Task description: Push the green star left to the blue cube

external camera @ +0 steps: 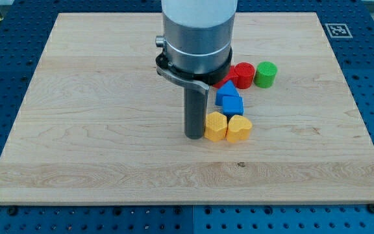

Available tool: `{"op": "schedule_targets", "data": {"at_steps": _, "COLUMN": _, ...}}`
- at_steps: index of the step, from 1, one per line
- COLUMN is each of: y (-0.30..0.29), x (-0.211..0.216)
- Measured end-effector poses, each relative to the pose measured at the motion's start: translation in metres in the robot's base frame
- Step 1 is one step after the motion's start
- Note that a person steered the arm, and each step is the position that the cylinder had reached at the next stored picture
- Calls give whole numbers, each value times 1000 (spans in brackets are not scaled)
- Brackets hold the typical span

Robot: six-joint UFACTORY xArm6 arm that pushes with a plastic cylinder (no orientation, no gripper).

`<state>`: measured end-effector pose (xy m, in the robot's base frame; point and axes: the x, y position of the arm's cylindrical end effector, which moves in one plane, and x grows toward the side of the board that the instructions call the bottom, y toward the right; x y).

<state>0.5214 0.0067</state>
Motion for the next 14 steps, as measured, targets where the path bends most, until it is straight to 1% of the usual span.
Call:
{"op": "schedule_targets", "data": {"at_steps": 1, "y": 0, "x": 6}}
{"op": "schedule_targets", "data": {"at_steps": 3, "y": -36, "x": 3}}
{"op": "schedule_targets", "data": {"at_steps": 4, "y": -76, "x": -45}}
{"op": "schedule_targets", "data": {"at_steps": 5, "y": -93, "x": -109}}
{"op": "schedule_targets", "data": {"at_steps": 6, "y": -96, "x": -187}}
{"op": "schedule_targets", "data": {"at_steps": 7, "y": -33, "x": -238}}
{"op": "schedule_targets", "data": {"at_steps": 8, "y": 27, "x": -220}}
{"op": "schedule_targets", "data": {"at_steps": 9, "y": 27, "x": -184}}
{"op": "schedule_targets", "data": {"at_steps": 11, "y": 20, "x": -162}}
{"op": "schedule_targets", "data": {"at_steps": 12, "y": 16, "x": -139}}
{"op": "schedule_targets", "data": {"at_steps": 14, "y": 0, "x": -110}}
